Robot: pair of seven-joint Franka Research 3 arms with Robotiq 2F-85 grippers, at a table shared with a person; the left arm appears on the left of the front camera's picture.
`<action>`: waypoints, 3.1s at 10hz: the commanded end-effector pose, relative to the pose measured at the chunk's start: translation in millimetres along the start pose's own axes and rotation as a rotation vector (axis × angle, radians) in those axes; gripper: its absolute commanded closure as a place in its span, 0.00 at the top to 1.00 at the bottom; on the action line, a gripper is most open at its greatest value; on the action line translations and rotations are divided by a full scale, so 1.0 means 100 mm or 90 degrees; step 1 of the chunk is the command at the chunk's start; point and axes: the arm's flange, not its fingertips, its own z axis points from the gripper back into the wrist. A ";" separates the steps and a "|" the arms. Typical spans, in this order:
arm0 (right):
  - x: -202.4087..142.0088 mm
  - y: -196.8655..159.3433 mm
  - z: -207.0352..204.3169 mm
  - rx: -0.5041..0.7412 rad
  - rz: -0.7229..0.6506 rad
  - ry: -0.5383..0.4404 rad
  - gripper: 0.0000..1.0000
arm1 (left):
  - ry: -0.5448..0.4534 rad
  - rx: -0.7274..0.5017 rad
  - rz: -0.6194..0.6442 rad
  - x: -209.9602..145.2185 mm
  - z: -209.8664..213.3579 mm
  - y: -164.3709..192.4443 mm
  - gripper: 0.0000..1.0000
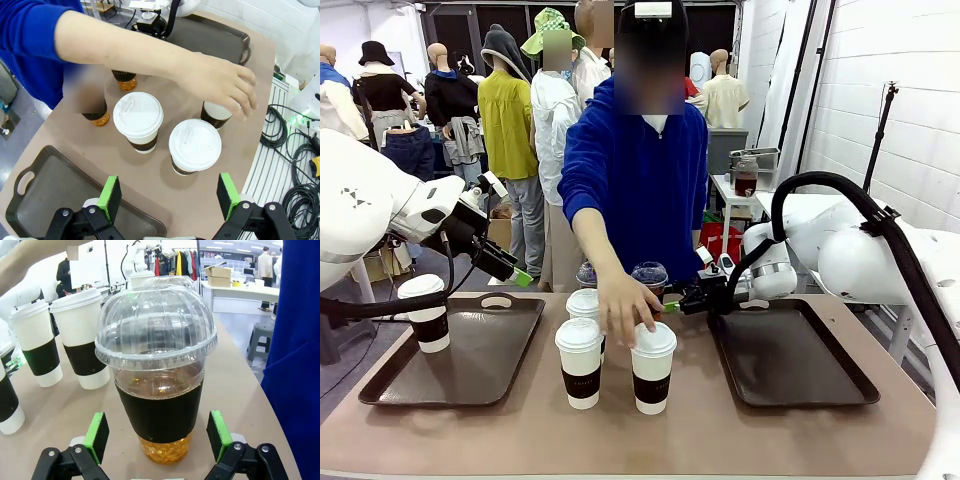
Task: Distribute the coffee onto the tray.
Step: Pick up one iced Americano and place it on the right Handle tray.
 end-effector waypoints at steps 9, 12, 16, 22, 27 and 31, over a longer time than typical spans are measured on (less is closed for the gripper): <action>0.01 -0.24 -0.37 0.030 0.005 -0.014 1.00 | -0.009 -0.012 -0.002 -0.01 -0.01 0.02 1.00; 0.02 -0.24 -0.43 0.041 0.002 -0.010 1.00 | -0.009 -0.012 -0.002 -0.01 -0.01 0.02 1.00; 0.05 -0.22 -0.43 0.042 -0.002 -0.005 0.83 | -0.009 -0.012 -0.002 -0.01 -0.01 0.02 1.00; 0.45 0.02 -0.13 0.060 0.014 -0.038 0.83 | -0.009 -0.012 -0.002 -0.01 -0.01 0.02 1.00; 0.82 0.52 0.70 0.103 0.012 -0.064 0.83 | -0.009 -0.012 -0.002 -0.01 -0.01 0.02 1.00; 0.82 1.11 1.16 0.101 0.004 -0.057 0.83 | -0.009 -0.012 -0.002 -0.01 -0.01 0.02 1.00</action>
